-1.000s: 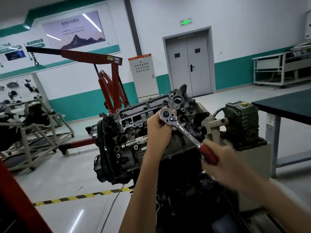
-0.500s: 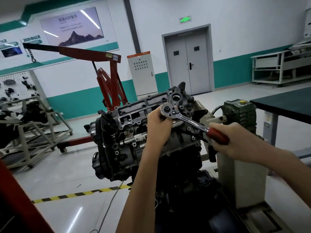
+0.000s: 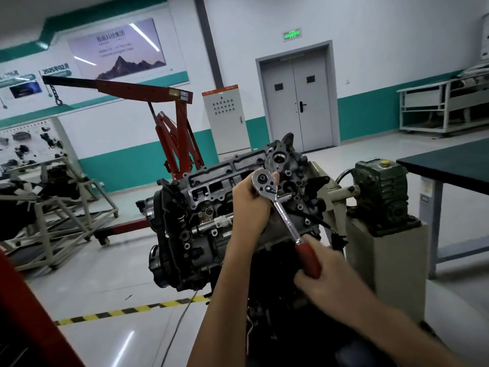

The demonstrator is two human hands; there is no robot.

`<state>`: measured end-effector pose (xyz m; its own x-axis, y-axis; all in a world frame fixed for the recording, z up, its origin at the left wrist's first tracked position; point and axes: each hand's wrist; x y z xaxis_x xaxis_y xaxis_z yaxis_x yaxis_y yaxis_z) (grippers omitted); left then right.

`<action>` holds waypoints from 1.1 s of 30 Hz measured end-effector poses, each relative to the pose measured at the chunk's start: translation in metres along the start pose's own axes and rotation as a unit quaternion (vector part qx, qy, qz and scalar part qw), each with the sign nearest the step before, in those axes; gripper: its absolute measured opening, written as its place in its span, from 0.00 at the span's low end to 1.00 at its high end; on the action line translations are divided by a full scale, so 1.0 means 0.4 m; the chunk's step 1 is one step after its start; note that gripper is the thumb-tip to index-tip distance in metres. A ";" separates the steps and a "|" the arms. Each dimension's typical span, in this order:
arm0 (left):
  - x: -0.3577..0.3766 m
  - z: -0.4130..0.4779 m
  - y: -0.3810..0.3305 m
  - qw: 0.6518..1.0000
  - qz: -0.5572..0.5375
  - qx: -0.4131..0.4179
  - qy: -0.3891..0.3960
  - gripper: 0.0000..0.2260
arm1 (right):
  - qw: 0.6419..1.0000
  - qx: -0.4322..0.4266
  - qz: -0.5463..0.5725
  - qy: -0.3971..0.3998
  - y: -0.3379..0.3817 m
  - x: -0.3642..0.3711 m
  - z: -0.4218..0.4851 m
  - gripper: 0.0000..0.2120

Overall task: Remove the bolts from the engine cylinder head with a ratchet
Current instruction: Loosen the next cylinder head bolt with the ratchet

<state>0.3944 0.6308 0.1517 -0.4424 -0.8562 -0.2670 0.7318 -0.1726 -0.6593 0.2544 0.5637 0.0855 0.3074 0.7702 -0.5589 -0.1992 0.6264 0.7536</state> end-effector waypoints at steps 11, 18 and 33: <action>0.003 -0.008 -0.001 1.000 -0.008 0.001 -0.011 0.22 | 0.995 -0.007 0.066 -0.068 0.016 0.051 -0.013 0.13; -0.003 -0.007 0.005 1.000 -0.026 0.003 -0.008 0.21 | 0.996 -0.009 0.083 -0.036 0.037 0.086 0.005 0.14; 0.016 -0.004 0.009 0.999 -0.020 0.011 -0.025 0.22 | 0.981 0.018 0.156 -0.114 0.048 0.157 0.010 0.14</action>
<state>0.3932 0.6255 0.1465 -0.4455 -0.8717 -0.2044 0.7251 -0.2173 -0.6534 0.2737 0.6236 0.0662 0.4380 0.8739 -0.2108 -0.2839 0.3570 0.8899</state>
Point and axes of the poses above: each hand's wrist, its own z-axis towards the middle knuckle, its own x-axis out of the palm, y = z × x, and after that the axes turned 12 degrees about y, right-handed
